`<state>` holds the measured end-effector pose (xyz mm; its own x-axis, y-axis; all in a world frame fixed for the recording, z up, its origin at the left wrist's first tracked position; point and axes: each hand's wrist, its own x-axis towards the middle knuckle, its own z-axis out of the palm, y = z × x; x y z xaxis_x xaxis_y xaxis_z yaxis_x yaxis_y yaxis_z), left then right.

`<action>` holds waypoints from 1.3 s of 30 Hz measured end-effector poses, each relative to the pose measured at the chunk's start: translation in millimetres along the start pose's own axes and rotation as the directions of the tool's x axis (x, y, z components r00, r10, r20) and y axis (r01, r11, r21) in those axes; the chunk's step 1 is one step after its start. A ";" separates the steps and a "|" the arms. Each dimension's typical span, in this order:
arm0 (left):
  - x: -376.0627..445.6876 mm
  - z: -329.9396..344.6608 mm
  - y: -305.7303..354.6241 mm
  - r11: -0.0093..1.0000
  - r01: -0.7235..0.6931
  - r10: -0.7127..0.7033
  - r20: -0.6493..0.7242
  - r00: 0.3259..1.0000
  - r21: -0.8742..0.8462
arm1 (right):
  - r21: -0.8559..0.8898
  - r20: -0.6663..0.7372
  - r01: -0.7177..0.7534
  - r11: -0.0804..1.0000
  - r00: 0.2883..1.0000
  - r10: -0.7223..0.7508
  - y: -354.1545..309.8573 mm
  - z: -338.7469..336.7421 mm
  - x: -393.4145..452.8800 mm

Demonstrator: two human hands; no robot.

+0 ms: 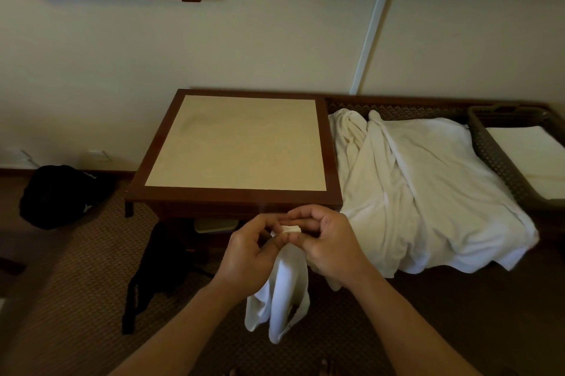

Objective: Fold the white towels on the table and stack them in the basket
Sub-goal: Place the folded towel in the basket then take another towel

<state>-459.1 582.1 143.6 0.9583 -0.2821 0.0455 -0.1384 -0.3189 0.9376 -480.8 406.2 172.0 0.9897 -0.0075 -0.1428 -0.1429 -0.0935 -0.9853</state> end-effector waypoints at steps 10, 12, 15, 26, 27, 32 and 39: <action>3.4 7.5 5.8 1.000 -0.018 0.018 -0.007 1.000 -0.022 | -0.058 -0.116 0.032 0.998 0.992 -0.039 8.1 -6.9 1.5; 3.2 8.9 4.9 0.999 -0.050 0.050 0.005 0.999 -0.013 | -0.122 -0.158 -0.012 0.992 0.987 -0.008 11.4 -7.8 2.3; 3.0 9.7 4.2 0.997 -0.080 0.080 0.010 0.997 0.013 | -0.053 -0.138 -0.091 0.994 0.987 0.083 15.9 -5.3 3.2; 3.6 12.4 0.5 0.998 -0.057 0.056 -0.039 0.998 -0.015 | -0.488 -0.073 0.301 0.820 0.921 -0.382 8.9 8.4 -1.3; 3.3 12.2 -3.1 0.999 -0.048 0.047 -0.042 0.998 -0.006 | -0.518 -0.055 0.329 0.790 0.908 -0.414 7.4 8.7 -0.7; -3.2 10.9 -28.9 0.985 -0.081 0.084 -0.018 0.996 0.155 | -0.533 -0.027 0.346 0.772 0.905 -0.424 -3.8 0.5 3.7; -3.3 27.6 -30.6 0.966 -0.124 0.155 -0.127 0.980 0.229 | -0.449 0.009 0.275 0.850 0.953 -0.303 -9.7 10.1 -0.6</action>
<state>-464.9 567.8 105.2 0.9490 -0.2110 0.2341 -0.3092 -0.4799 0.8210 -480.1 417.2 180.7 0.9864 0.0304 0.1616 0.1531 -0.5285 -0.8350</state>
